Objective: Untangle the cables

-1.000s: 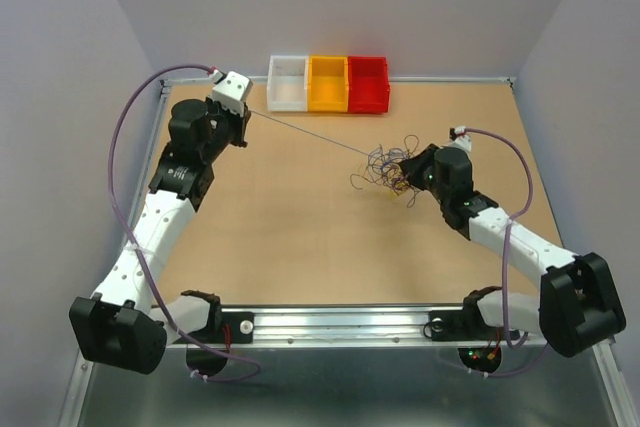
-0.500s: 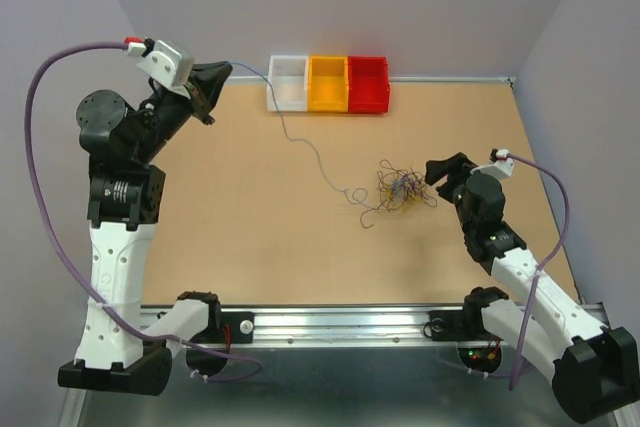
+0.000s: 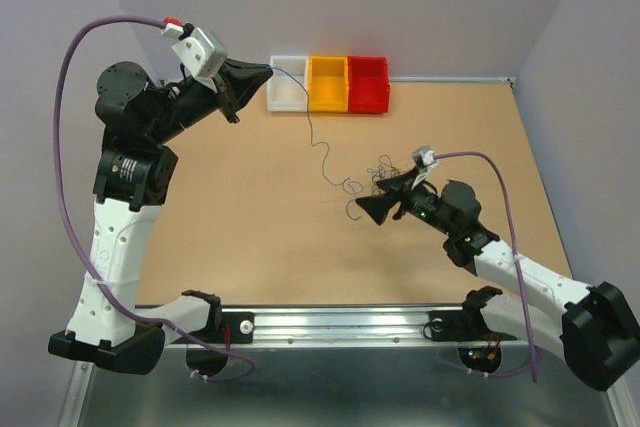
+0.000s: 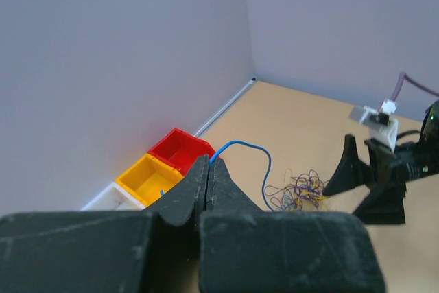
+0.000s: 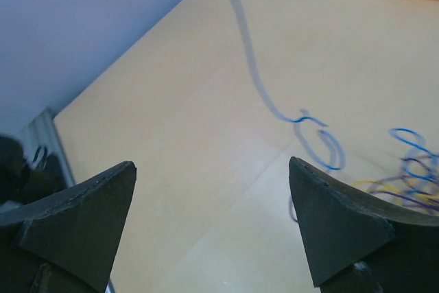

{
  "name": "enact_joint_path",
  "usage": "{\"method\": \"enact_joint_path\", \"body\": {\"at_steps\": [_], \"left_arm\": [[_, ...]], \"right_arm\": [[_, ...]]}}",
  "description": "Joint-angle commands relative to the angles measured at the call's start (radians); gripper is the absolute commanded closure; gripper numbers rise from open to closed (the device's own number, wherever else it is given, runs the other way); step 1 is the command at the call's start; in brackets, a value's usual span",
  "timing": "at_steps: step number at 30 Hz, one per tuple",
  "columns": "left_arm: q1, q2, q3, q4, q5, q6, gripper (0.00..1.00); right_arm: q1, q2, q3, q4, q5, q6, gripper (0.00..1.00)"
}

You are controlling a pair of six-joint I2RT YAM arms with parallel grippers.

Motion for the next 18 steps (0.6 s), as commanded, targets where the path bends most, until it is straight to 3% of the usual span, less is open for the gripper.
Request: {"method": "enact_joint_path", "body": {"at_steps": [1, 12, 18], "left_arm": [[-0.007, 0.008, 0.101, 0.019, 0.022, -0.053, 1.0], [-0.008, 0.08, 0.311, -0.123, 0.024, -0.024, 1.0], [-0.008, 0.088, 0.343, -0.125, -0.012, -0.035, 1.0]], "right_arm": [[0.126, 0.095, 0.11, 0.078, -0.115, -0.183, 0.03], [0.192, 0.384, 0.355, -0.042, 0.193, -0.297, 0.02], [0.198, 0.502, 0.456, -0.066, 0.023, -0.306, 0.14]]}}
